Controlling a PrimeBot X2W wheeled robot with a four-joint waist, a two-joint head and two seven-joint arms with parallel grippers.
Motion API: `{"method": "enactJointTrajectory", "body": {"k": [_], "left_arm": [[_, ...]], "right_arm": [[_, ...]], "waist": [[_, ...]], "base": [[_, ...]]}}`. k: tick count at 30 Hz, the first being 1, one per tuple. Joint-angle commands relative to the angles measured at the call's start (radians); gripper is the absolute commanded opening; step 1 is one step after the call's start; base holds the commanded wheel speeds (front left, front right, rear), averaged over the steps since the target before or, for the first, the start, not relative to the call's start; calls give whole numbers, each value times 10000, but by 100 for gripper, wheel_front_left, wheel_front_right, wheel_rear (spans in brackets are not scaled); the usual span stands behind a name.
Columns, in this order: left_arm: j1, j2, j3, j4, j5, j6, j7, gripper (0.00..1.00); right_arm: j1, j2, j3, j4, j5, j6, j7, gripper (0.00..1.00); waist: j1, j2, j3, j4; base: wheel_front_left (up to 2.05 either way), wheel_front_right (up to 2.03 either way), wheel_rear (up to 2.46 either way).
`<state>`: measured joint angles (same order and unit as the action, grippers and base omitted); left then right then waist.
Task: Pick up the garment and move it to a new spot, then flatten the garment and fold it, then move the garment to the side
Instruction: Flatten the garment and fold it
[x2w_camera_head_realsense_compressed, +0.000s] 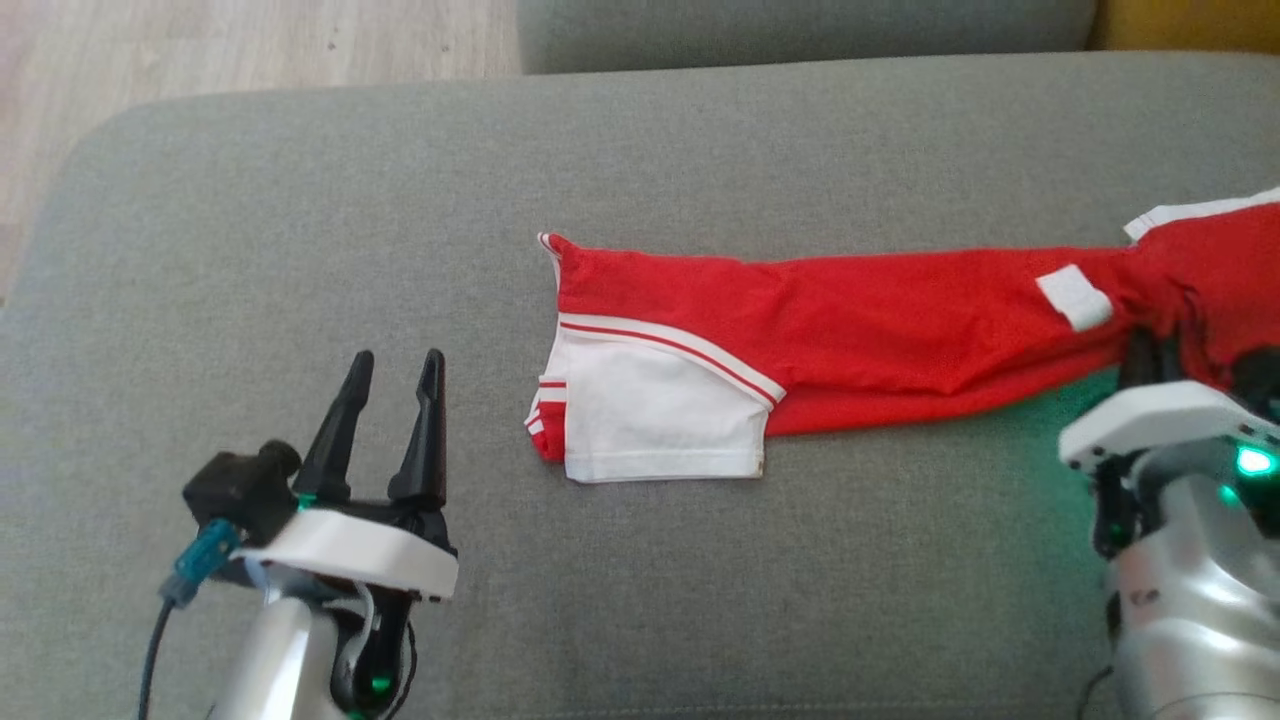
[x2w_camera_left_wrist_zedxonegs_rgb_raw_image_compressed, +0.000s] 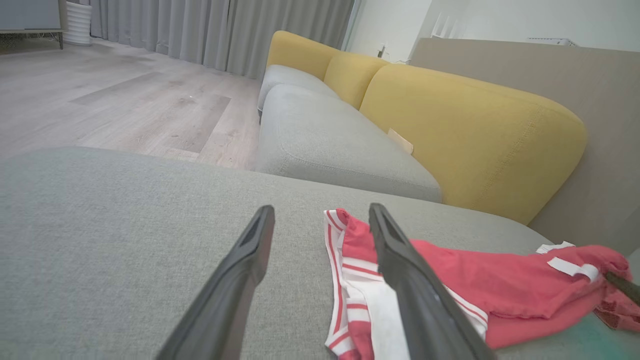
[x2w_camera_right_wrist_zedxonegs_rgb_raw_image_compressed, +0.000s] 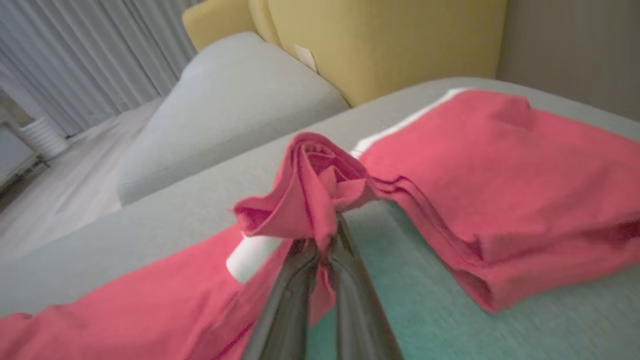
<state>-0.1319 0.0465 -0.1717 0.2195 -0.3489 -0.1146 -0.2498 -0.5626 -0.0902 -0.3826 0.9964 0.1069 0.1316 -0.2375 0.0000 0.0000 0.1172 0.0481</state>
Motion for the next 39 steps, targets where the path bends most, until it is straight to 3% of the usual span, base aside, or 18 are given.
{"method": "enactJointTrajectory", "body": {"k": [1, 9, 17, 25, 38, 39], "left_arm": [[-157, 38, 324, -294, -64, 24, -120, 100], [81, 38, 266, -255, -139, 94, -120, 100], [209, 37, 239, -237, -190, 107, -120, 100], [152, 37, 43, -232, -319, 171, -120, 100], [153, 37, -97, -145, -455, 203, -120, 100], [164, 37, -100, -133, -456, 204, -120, 100]], "right_arm": [[-295, 178, 599, -523, 178, -9, -138, 0], [441, 394, 4309, -2383, 2390, -9, 286, 0], [1012, 398, 6613, -3722, 3693, -9, 777, 0], [973, 399, 7903, -3718, 4348, -9, 926, 0], [416, 399, 9569, -2261, 5378, -9, 510, 0], [390, 399, 9827, -2238, 5504, -9, 483, 42]], "waist": [[0, 0, -124, 64], [0, 0, -594, 557], [0, 0, -680, 1099], [0, 0, -493, 1886], [0, 0, -243, 2718], [0, 0, -247, 2725]], "base": [[0, 0, 0], [0, 0, 0], [0, 0, 0], [0, 0, 0], [0, 0, 0], [0, 0, 0]]}}
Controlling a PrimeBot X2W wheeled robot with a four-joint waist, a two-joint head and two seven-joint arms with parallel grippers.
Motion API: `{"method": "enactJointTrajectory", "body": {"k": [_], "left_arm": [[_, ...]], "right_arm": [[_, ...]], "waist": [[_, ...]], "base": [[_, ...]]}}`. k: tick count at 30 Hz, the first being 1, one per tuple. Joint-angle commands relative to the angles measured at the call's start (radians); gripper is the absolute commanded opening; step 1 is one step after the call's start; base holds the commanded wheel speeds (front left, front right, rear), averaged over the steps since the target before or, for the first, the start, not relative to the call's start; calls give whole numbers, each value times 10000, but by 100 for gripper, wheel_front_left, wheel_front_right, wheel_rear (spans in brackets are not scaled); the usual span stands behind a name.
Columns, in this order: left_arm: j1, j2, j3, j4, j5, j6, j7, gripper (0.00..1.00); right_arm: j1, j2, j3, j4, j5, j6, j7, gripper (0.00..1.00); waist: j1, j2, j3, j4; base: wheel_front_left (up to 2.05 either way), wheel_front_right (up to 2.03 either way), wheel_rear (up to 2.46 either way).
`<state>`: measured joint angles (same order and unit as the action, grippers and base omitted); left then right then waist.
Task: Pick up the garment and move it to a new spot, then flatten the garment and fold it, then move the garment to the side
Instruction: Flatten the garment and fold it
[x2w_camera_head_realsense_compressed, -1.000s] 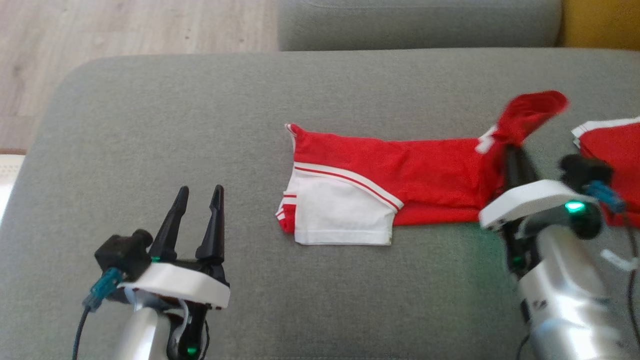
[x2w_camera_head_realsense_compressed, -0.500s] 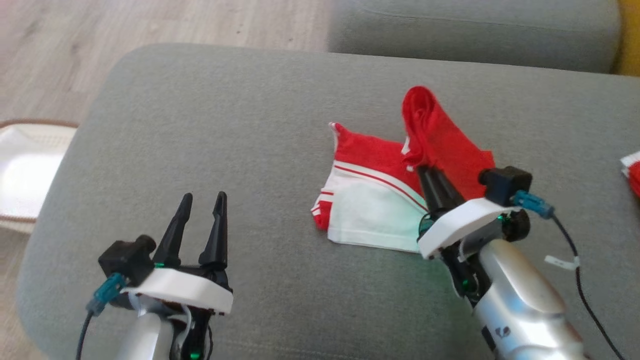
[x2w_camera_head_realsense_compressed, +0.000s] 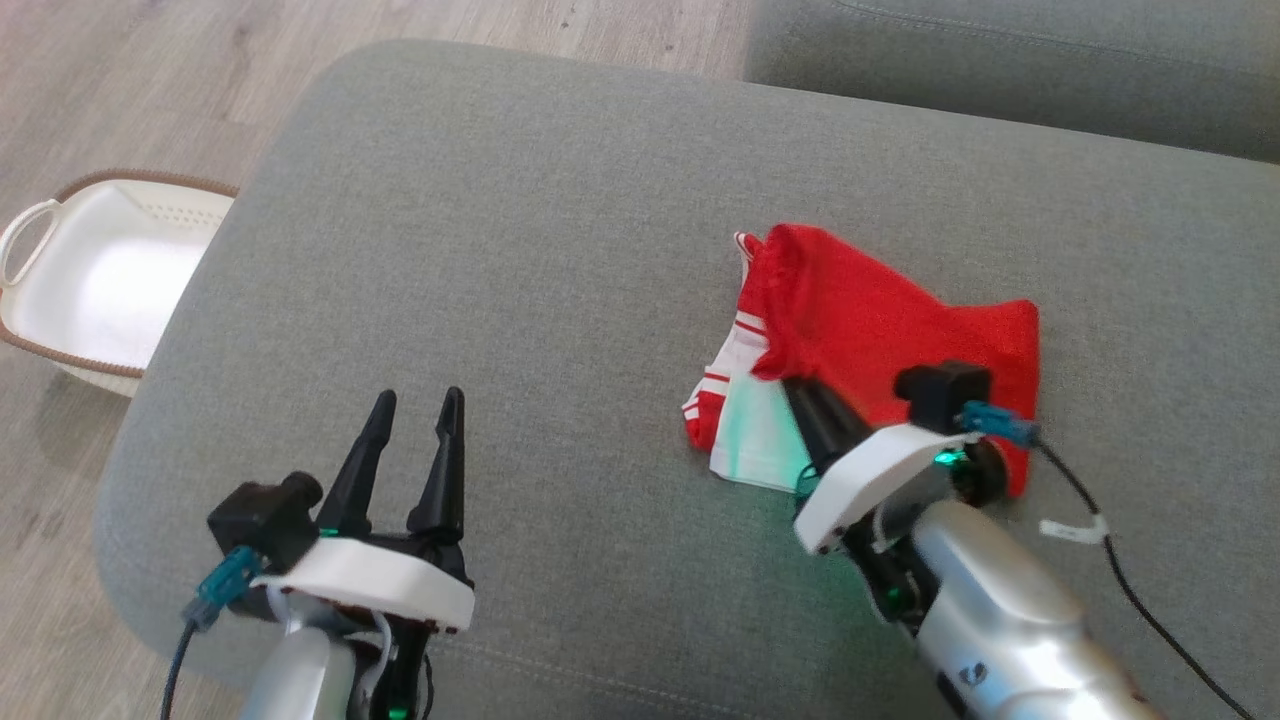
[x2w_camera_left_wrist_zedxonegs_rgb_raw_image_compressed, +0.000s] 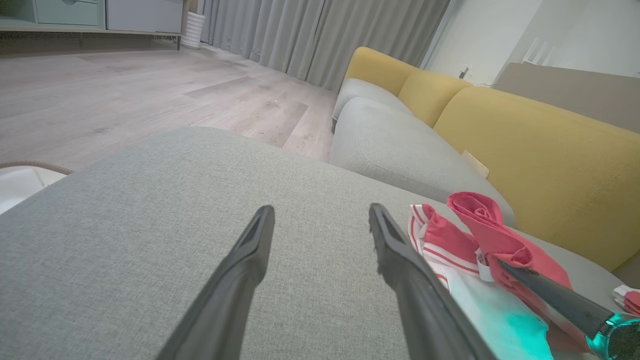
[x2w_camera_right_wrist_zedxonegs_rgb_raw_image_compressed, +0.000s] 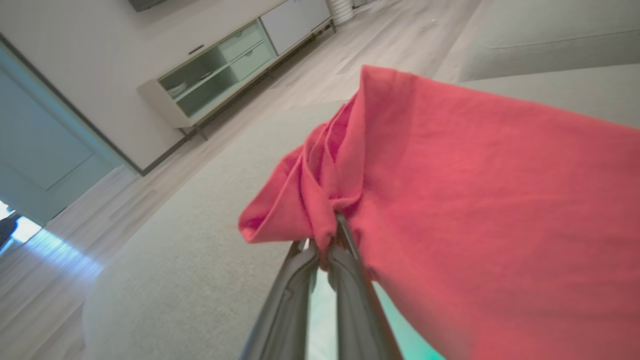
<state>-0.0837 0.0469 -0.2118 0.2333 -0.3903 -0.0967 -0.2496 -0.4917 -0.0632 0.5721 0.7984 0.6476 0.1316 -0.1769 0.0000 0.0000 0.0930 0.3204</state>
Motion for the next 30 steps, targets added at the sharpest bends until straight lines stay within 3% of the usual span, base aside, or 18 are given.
{"method": "enactJointTrajectory", "body": {"k": [1, 7, 13, 20, 26, 30], "left_arm": [[-305, 34, 300, -255, -41, 26, -122, 100], [-262, 33, 357, -173, -31, 55, -122, 100], [-201, 33, 470, -253, -1, 47, -122, 100], [-142, 33, 532, -503, -51, 92, -122, 100], [-250, 33, 666, -891, -54, 188, -122, 100], [-304, 33, 839, -1177, -16, 251, -122, 100]], "right_arm": [[-323, 129, 573, -254, 233, -9, -127, 100], [-295, 129, 2358, -911, 1480, -9, -181, 100], [-779, 129, 2362, -534, 1582, -9, -617, 100], [-1042, 28, 1085, 32, 365, -9, -833, 100], [-227, -726, -1125, -1127, -1417, -9, -845, 100], [686, -849, -2490, -2086, -2501, -9, -846, 100]], "waist": [[0, 0, -17, 1], [0, 0, -213, -250], [0, 0, -412, -878], [0, 0, -531, -1647], [0, 0, -502, -2300], [0, 0, -494, -2662]], "base": [[0, 0, 0], [0, 0, 0], [0, 0, 0], [0, 0, 0], [0, 0, 0], [0, 0, 0]]}}
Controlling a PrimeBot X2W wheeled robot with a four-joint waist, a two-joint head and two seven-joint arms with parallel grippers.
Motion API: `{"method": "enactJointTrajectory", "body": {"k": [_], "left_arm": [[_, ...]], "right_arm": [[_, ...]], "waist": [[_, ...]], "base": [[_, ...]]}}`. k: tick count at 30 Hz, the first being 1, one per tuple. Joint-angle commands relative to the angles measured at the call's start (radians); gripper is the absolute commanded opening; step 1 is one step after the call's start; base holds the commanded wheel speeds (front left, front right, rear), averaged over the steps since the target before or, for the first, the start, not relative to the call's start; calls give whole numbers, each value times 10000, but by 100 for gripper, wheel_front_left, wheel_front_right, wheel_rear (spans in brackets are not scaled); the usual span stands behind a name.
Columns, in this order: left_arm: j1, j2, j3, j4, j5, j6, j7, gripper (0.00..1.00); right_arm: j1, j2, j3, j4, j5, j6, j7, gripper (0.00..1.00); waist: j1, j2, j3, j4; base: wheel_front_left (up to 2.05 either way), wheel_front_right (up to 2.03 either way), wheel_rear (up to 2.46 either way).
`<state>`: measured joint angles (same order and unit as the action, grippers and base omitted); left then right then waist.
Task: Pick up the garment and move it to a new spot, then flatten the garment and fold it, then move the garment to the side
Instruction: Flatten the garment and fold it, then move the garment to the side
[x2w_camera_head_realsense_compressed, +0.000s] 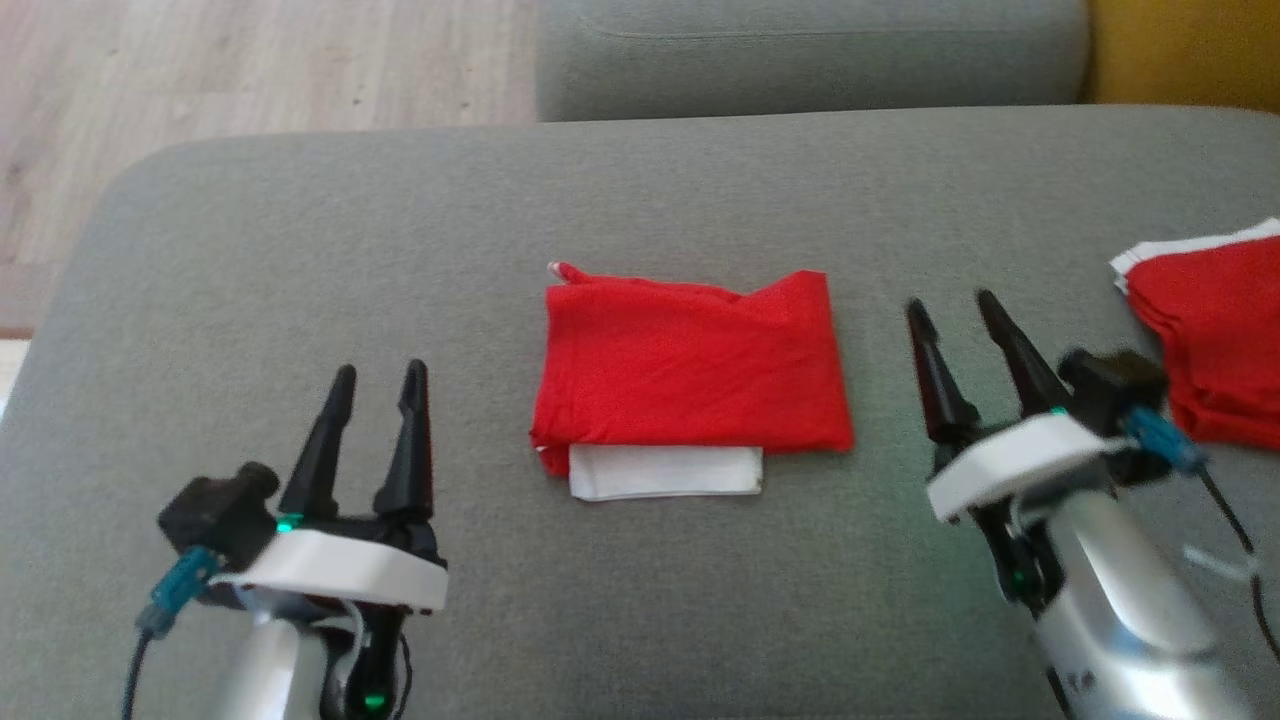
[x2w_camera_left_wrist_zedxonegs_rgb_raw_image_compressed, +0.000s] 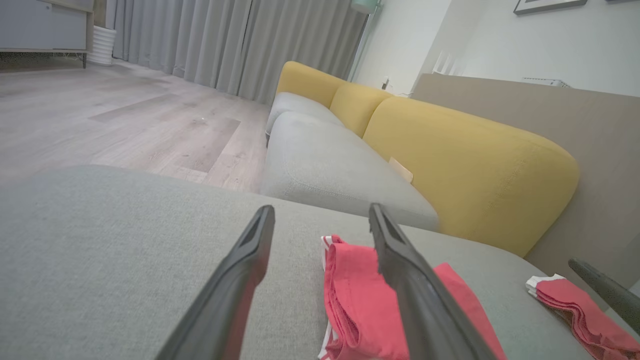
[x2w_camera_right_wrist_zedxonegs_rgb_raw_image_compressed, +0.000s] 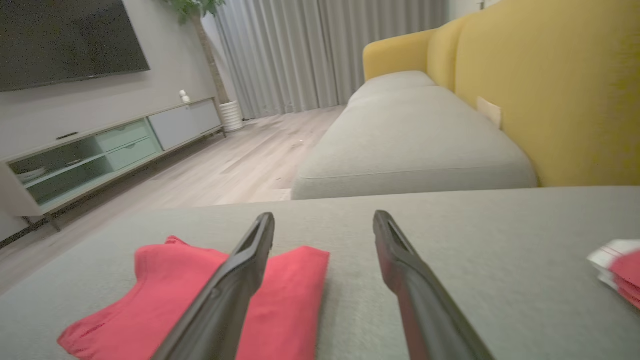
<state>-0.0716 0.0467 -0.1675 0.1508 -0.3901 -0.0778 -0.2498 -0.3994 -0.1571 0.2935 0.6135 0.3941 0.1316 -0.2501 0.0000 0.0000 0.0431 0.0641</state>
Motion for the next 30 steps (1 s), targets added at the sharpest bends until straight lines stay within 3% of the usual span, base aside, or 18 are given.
{"method": "enactJointTrajectory", "body": {"k": [1, 7, 12, 30], "left_arm": [[-436, 35, 443, -423, -6, 80, -120, 100], [-379, 35, 607, -715, 183, 135, -120, 100], [-226, 35, 625, -739, 346, 140, -120, 100], [-57, 35, 478, -938, 614, 213, -120, 100]], "right_arm": [[-18, 129, -32, -492, -211, -9, -114, 100], [1097, 648, -1423, -1893, -1439, -9, -115, 100], [1817, 958, -1898, -2696, -1900, -9, -115, 100], [2318, 1067, -1904, -3129, -1790, -9, -116, 100]], "waist": [[0, 0, 8, -175], [0, 0, -21, -601], [0, 0, -63, -815], [0, 0, 96, -851]], "base": [[0, 0, 0], [0, 0, 0], [0, 0, 0], [0, 0, 0]]}}
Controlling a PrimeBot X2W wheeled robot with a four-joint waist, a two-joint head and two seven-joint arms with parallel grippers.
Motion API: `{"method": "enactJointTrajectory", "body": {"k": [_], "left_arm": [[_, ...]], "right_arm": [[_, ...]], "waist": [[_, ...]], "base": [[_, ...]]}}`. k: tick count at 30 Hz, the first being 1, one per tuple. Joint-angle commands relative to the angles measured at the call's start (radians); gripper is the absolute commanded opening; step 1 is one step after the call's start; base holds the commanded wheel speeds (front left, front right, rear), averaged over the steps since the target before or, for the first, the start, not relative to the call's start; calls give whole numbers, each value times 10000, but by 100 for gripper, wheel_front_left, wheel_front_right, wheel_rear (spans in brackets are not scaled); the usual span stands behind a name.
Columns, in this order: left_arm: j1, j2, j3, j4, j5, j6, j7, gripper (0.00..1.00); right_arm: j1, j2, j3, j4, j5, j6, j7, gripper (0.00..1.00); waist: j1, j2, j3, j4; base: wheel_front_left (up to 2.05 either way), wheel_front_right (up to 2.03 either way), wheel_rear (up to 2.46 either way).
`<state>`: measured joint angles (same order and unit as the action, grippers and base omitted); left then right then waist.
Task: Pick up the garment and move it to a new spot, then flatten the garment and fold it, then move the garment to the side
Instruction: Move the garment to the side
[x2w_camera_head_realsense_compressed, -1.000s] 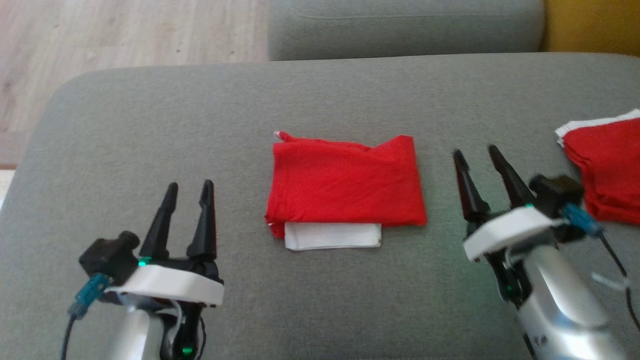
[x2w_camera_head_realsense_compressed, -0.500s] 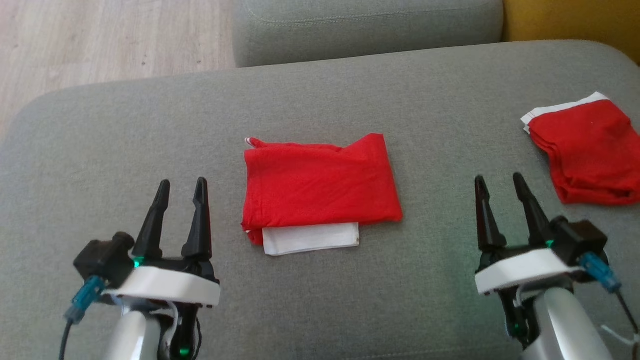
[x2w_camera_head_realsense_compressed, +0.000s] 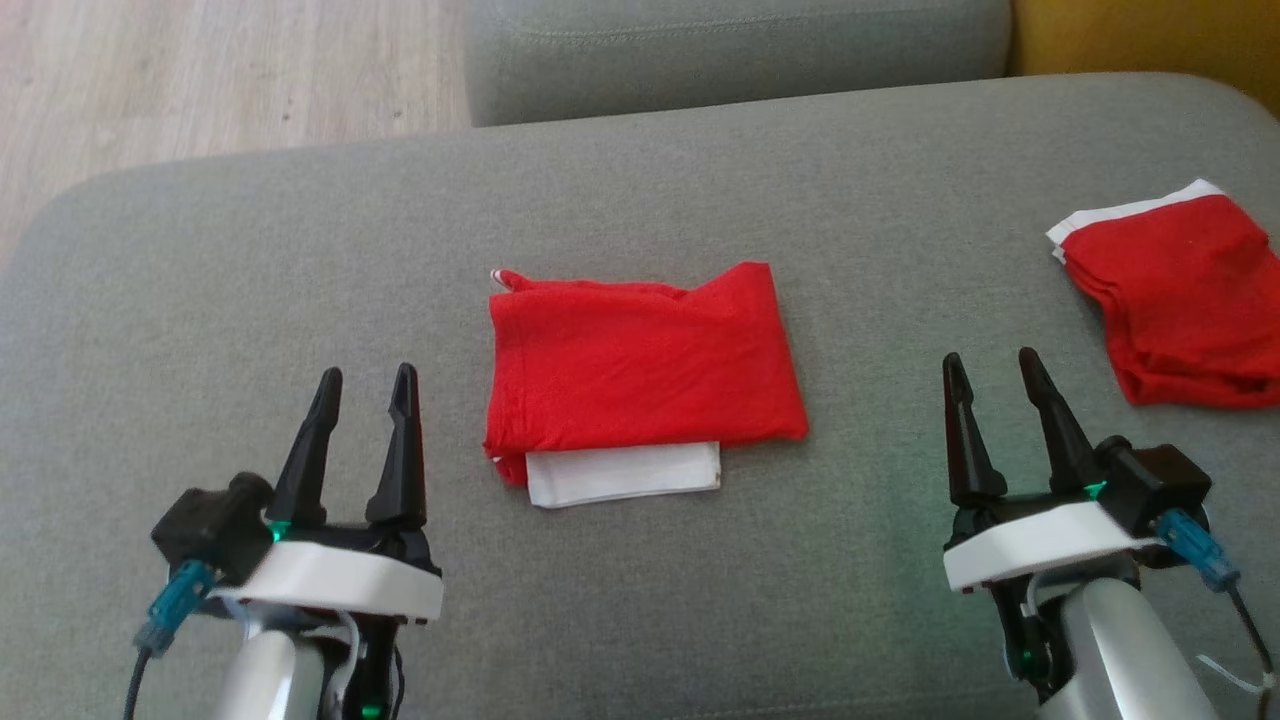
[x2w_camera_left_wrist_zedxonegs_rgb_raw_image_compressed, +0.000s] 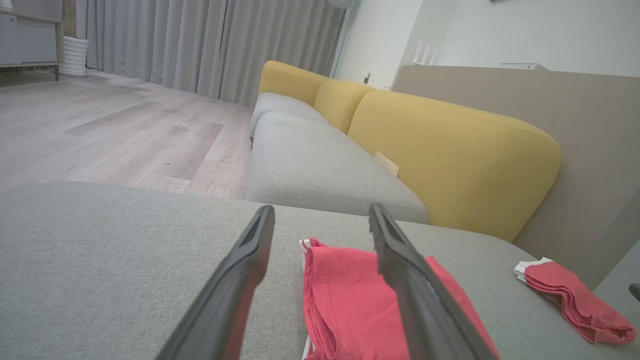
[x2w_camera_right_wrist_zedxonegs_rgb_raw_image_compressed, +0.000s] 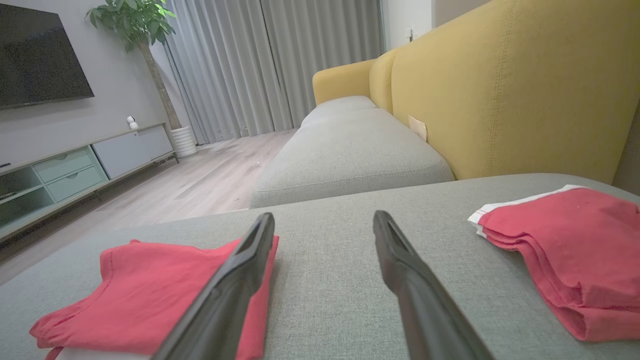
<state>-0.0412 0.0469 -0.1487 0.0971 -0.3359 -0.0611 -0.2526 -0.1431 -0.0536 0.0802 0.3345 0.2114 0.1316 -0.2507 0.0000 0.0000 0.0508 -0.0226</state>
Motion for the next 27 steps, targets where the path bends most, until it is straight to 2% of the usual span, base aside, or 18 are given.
{"method": "enactJointTrajectory", "body": {"k": [1, 8, 15, 21, 27], "left_arm": [[-381, 33, 274, -409, 67, 45, -92, 100], [-621, 33, 89, -412, 5, 6, -92, 100], [-996, 33, -154, -386, -72, -35, -92, 100], [-1246, 33, -413, -335, -191, -12, -92, 100], [-1383, 33, -562, -284, -277, 20, -92, 100]], "right_arm": [[-259, 32, 217, -320, 21, -9, -110, 100], [-641, 33, 66, 149, -401, -9, 41, 100], [-1588, 33, 528, 1131, -814, -9, 716, 100], [-2557, 33, 758, 2456, -424, -9, 1359, 100], [-3355, 33, 1043, 3739, 805, -9, 1847, 100]], "waist": [[0, 0, 65, 45], [0, 0, 559, 359], [0, 0, 1187, 872], [0, 0, 1543, 1393], [0, 0, 1727, 1799]], "base": [[0, 0, 0], [0, 0, 0], [0, 0, 0], [0, 0, 0], [0, 0, 0]]}}
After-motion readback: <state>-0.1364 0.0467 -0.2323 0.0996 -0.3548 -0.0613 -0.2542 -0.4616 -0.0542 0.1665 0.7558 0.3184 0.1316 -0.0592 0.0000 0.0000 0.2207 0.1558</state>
